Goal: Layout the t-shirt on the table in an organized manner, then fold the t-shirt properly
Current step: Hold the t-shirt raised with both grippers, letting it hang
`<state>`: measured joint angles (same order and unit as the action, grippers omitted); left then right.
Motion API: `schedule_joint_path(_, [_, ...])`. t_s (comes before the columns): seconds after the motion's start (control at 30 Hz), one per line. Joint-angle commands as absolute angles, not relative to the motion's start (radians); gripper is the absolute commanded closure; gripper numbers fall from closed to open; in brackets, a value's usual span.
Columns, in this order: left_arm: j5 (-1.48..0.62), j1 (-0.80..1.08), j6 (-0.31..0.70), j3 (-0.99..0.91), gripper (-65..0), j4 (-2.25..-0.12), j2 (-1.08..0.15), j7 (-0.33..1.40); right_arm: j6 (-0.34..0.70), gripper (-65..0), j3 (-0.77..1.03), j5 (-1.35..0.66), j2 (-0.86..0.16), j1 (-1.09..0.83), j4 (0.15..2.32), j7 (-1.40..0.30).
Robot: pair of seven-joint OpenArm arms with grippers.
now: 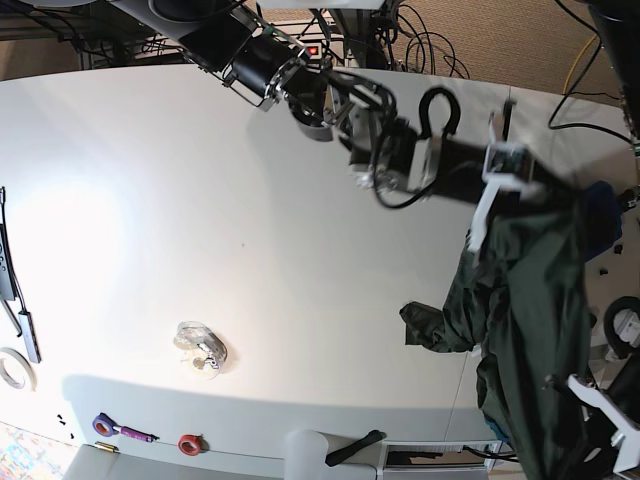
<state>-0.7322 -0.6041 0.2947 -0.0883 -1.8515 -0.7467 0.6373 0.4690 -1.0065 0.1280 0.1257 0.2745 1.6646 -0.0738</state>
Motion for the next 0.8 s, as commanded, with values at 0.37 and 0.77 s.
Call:
schedule_joint_path(0.37, [-0.898,-0.745,0.342,-0.092,0.0,-1.802,-0.838,0.571,0.339,0.0,-1.017,0.176,0.142,0.251,1.682,-0.062])
schedule_joint_path(0.77, [-0.863,-0.746,0.343,0.262,0.0,-1.608,-0.545,0.543,0.377,0.0,-0.996,0.176,0.137,0.125,1.682,-0.192])
